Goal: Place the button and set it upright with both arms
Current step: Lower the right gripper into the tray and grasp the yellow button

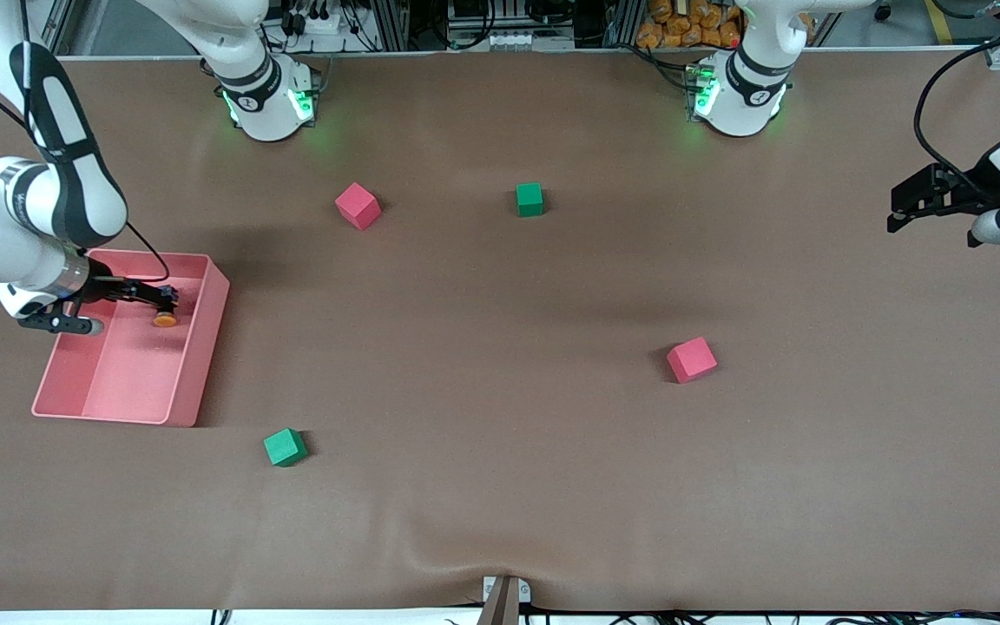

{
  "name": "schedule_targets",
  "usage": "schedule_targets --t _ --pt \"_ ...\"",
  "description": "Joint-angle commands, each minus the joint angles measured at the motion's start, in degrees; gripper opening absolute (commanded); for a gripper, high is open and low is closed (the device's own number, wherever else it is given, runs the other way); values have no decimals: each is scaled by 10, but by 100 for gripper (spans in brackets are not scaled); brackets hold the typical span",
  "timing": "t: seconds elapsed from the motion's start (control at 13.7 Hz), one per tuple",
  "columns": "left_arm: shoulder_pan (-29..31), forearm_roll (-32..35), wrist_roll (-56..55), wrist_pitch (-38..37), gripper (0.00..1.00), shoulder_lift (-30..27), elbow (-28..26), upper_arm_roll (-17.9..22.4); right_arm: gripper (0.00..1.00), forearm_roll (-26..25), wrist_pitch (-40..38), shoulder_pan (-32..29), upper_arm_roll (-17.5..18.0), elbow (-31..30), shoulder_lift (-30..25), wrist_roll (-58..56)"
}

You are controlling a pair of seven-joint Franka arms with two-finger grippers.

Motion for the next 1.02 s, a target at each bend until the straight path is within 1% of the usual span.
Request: schedule_targets --t 0.0,0.29,0.73,0.88,0.95 --pt "1 11 6 -7 100 -3 7 -1 100 -8 41 -7 6 -10 25 -9" --pt "2 14 8 -7 100 -6 11 0 100 -8 68 -6 6 -12 50 -9" --pt "3 13 -3 -9 100 -8 10 1 100 -8 78 -6 6 -11 62 -9" --pt "4 12 -27 -9 100 -8 10 -1 100 -8 79 -6 6 -11 63 -9" --pt "4 11 -39 -14 100 -8 10 -2 84 -8 79 -6 6 -11 64 -9"
